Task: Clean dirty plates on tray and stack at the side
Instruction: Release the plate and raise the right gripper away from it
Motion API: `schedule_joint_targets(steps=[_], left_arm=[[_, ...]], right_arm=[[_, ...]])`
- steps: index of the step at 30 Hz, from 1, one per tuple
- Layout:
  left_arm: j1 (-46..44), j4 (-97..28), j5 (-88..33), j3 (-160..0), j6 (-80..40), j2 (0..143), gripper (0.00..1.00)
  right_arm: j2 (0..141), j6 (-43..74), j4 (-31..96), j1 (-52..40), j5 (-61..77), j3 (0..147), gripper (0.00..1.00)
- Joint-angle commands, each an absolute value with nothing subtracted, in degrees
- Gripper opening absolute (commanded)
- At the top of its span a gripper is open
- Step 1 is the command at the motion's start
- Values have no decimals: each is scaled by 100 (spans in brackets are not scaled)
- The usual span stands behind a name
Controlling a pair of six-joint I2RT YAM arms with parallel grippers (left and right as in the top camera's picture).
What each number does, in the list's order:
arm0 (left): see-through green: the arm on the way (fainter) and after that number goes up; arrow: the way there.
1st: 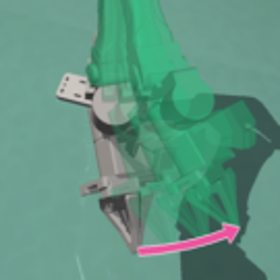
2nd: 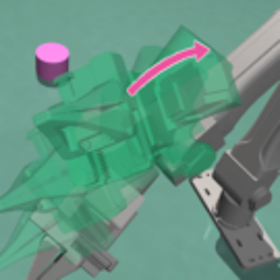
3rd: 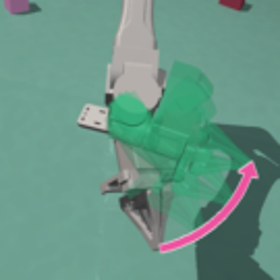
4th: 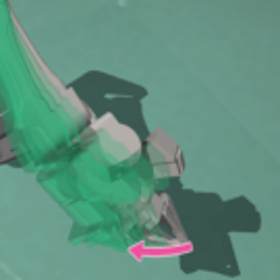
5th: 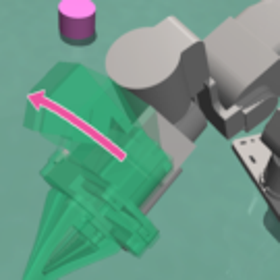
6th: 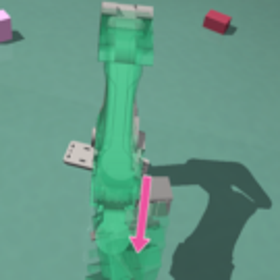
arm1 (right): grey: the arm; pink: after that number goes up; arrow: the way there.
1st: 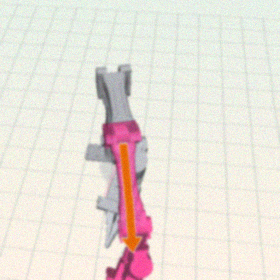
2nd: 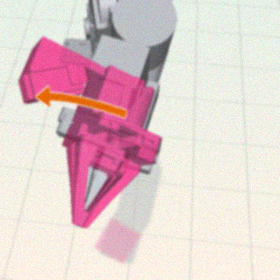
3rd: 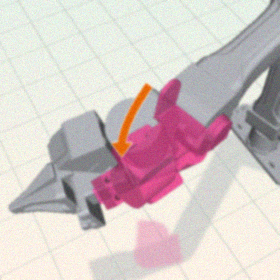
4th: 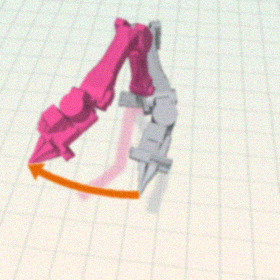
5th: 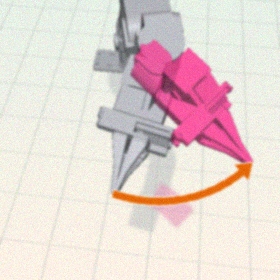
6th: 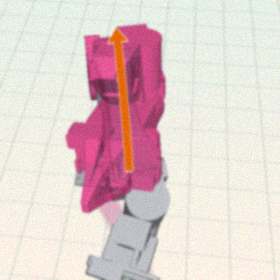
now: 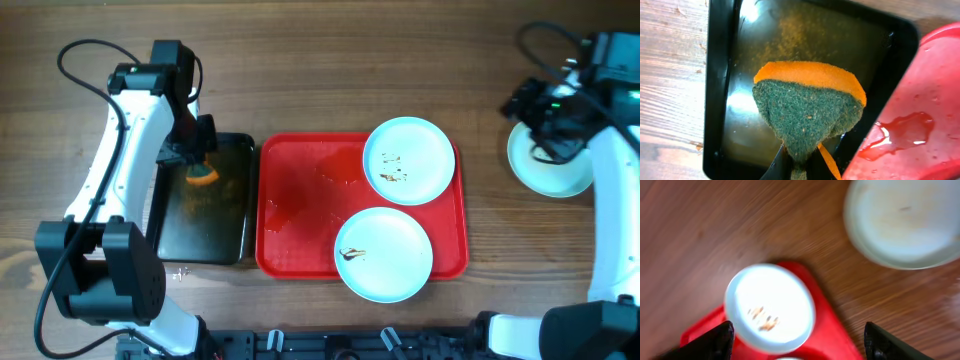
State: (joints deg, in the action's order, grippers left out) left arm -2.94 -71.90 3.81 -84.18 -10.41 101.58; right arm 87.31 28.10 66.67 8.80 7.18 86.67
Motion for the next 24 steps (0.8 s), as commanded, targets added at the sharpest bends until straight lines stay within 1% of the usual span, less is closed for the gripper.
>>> schedule_joint_targets(steps=[1,3,7,10,12,17,21,23,24], left_arm=[[-534,-6847,543,-7544,-1168,10134,4],[-613,-6390,469,-6941,-1247,10134,4],[-609,-5439,1,-5994,-1249,10134,4],[-541,-4849,-126,-5588,-1288,10136,4],[-489,-4659,-259,-5527,-1288,10136,4],[-370,-4383,-679,-5516,-1245,10189,4],[-366,-4383,-626,-5546,-1249,10103,4],[-362,-4421,-613,-5603,-1253,9878,4],[-362,-4431,-615,-5629,-1271,9684,4]], right_arm=[[8654,2674,6676,460,893,8715,86],[8641,2523,6696,370,1002,8715,87],[8556,2029,6831,349,1680,8715,85],[8453,1756,6912,331,2078,8715,81],[8374,1649,6956,327,2320,8715,77],[8031,1662,7129,327,2668,8715,78],[7828,1651,7293,318,2720,8715,77],[7760,1544,7454,316,2753,8715,68],[7745,1500,7555,316,2751,8715,66]])
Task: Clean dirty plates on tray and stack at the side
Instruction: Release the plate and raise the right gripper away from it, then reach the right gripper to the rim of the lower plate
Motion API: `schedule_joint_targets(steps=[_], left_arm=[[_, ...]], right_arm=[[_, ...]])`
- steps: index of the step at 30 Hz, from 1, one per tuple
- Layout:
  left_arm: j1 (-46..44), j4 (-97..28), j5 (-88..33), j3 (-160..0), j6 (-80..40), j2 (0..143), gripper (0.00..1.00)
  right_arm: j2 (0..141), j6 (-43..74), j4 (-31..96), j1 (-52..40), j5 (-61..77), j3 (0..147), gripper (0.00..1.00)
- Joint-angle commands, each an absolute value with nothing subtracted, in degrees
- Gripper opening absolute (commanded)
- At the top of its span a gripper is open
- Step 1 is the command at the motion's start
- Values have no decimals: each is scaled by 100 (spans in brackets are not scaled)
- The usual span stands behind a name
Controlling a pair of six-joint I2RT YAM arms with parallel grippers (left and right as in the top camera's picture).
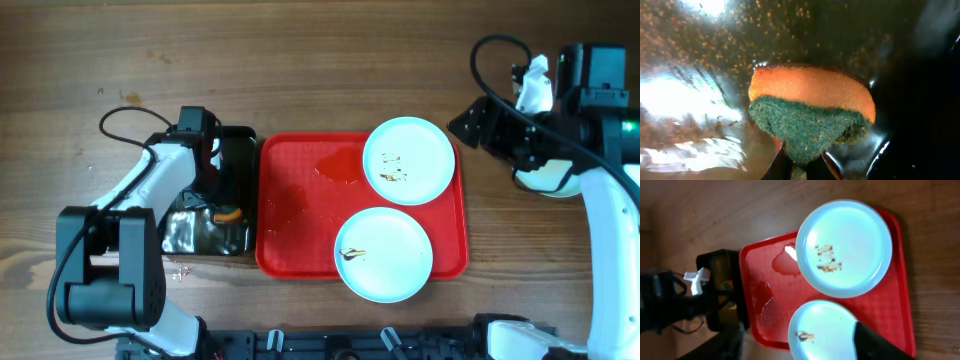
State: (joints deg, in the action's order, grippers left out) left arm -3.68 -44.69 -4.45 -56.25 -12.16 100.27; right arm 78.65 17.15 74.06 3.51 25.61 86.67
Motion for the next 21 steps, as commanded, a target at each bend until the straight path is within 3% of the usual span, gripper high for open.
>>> schedule_joint_targets(steps=[1,4,11,16,18,21], left_arm=[[-362,-4431,-615,-5636,-1275,9509,4],[-362,-4431,-609,-5636,-1378,9004,4],[-340,-4410,-423,-5631,-1437,9032,4],[-336,-4259,-423,-5629,-1437,9590,4],[-336,-4174,-438,-5625,-1437,10001,4],[-336,-4130,-471,-5625,-1433,10259,4]], right_arm=[[7745,1500,7609,316,2751,8715,66],[7745,1500,7728,316,2751,8705,75],[7745,1500,7797,316,2751,8702,73],[7745,1566,7970,176,2751,8670,60],[7745,1723,7975,-19,2751,8423,42],[7745,1870,7926,-178,2633,8053,40]])
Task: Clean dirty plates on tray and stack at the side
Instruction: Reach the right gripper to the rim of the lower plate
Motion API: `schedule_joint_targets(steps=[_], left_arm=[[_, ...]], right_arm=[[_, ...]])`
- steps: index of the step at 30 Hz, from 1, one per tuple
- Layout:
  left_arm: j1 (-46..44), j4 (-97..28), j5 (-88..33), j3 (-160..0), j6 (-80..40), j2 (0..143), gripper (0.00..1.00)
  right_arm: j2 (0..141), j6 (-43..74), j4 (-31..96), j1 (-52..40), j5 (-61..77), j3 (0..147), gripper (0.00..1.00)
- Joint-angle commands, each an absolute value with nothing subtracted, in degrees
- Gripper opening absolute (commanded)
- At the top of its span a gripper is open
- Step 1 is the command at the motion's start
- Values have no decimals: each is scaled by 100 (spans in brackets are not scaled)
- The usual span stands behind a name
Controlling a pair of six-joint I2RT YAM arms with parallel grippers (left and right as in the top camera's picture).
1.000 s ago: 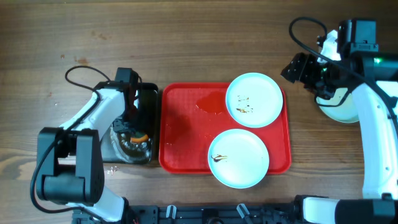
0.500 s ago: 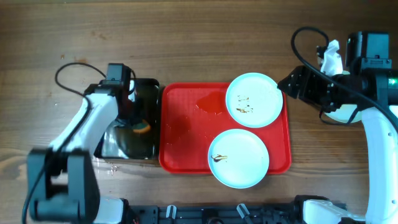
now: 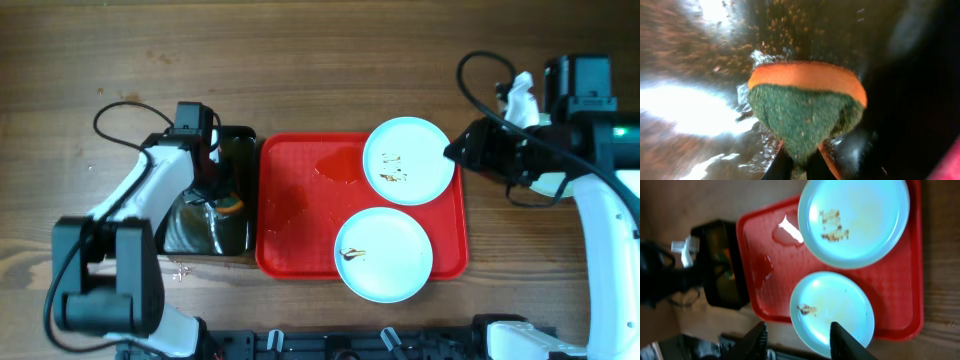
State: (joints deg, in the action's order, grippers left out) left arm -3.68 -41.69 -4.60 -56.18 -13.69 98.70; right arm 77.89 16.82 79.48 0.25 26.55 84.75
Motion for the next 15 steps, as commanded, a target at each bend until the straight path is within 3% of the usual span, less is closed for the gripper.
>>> schedule_joint_targets(steps=[1,3,4,5,6,8,14,15], left_arm=[[-336,-4130,-473,-5625,-1431,10283,4],[-336,-4132,-508,-5625,-1409,10287,4],[-336,-4130,-537,-5625,-1393,10285,4],[-336,-4132,-537,-5627,-1393,10287,4],[-336,-4130,-537,-5625,-1393,10287,4],[-336,-4130,-537,-5625,-1374,10287,4],[-336,-4128,-537,-5625,-1372,10287,4],[-336,-4128,-537,-5625,-1372,10287,4]], right_arm=[[7738,1918,7911,-228,2556,7900,39],[7721,2163,7900,-316,2307,7561,37],[7697,2255,7865,-342,2248,7314,56],[7673,2281,7832,-342,2252,7109,57],[7642,2311,7749,-344,2250,6875,57],[7572,2445,7583,-342,2252,6425,38],[7456,2657,6875,-342,2318,5030,40],[7456,2707,6768,-342,2316,4866,44]])
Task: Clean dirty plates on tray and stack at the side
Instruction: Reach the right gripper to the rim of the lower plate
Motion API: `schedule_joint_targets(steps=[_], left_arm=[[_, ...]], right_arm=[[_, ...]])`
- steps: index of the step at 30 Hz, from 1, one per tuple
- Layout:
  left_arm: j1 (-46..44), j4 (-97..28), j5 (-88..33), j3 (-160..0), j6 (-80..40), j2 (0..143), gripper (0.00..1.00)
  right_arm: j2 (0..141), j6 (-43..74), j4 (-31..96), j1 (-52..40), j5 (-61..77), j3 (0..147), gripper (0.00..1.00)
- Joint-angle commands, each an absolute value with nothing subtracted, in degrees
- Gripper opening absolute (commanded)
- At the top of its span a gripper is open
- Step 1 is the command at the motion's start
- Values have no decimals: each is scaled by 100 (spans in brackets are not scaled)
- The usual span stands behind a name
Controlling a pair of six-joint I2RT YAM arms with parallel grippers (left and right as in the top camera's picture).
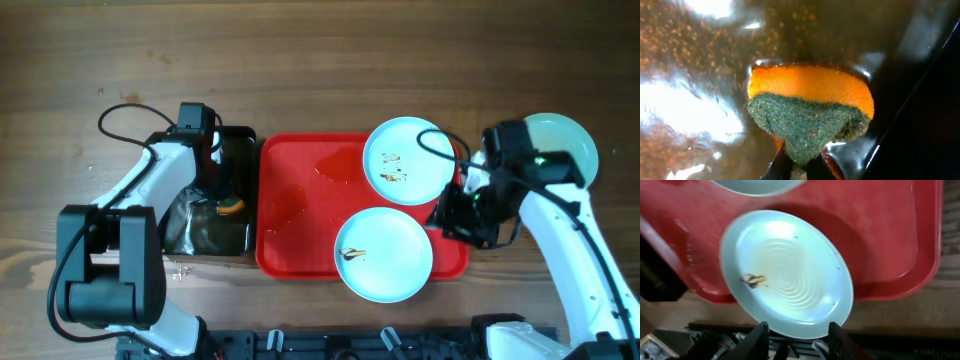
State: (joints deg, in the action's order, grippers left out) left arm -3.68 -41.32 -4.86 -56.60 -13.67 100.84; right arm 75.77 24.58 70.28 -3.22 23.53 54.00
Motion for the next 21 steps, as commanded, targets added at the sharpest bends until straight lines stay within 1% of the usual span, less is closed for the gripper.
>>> schedule_joint_targets(steps=[1,6,9,13,14,15,17,18,21], left_arm=[[-336,-4128,-537,-5625,-1372,10287,4],[-336,-4130,-534,-5625,-1372,10287,4],[-336,-4128,-537,-5625,-1372,10287,4],[-336,-4130,-537,-5625,-1372,10287,4],[-336,-4130,-534,-5625,-1372,10287,4],[-336,-4128,-534,-5625,-1372,10287,4],[-336,-4130,-534,-5625,-1372,10287,4],[-336,-4130,-534,-5625,-1372,10287,4],[-336,-4132,-537,-5625,-1372,10287,4]], right_arm=[[7456,2724,6643,-342,2327,4700,48],[7467,2921,5986,-342,2449,3896,50],[7467,3024,5730,-342,2447,3566,55],[7467,3177,5428,-342,2451,3221,54],[7467,3210,5376,-342,2447,3162,52],[7467,3216,5317,-342,2449,3098,46],[7467,3273,5212,-342,2469,2989,31],[7467,3306,5148,-342,2517,2934,28],[7467,3367,4934,-342,2598,2808,25]])
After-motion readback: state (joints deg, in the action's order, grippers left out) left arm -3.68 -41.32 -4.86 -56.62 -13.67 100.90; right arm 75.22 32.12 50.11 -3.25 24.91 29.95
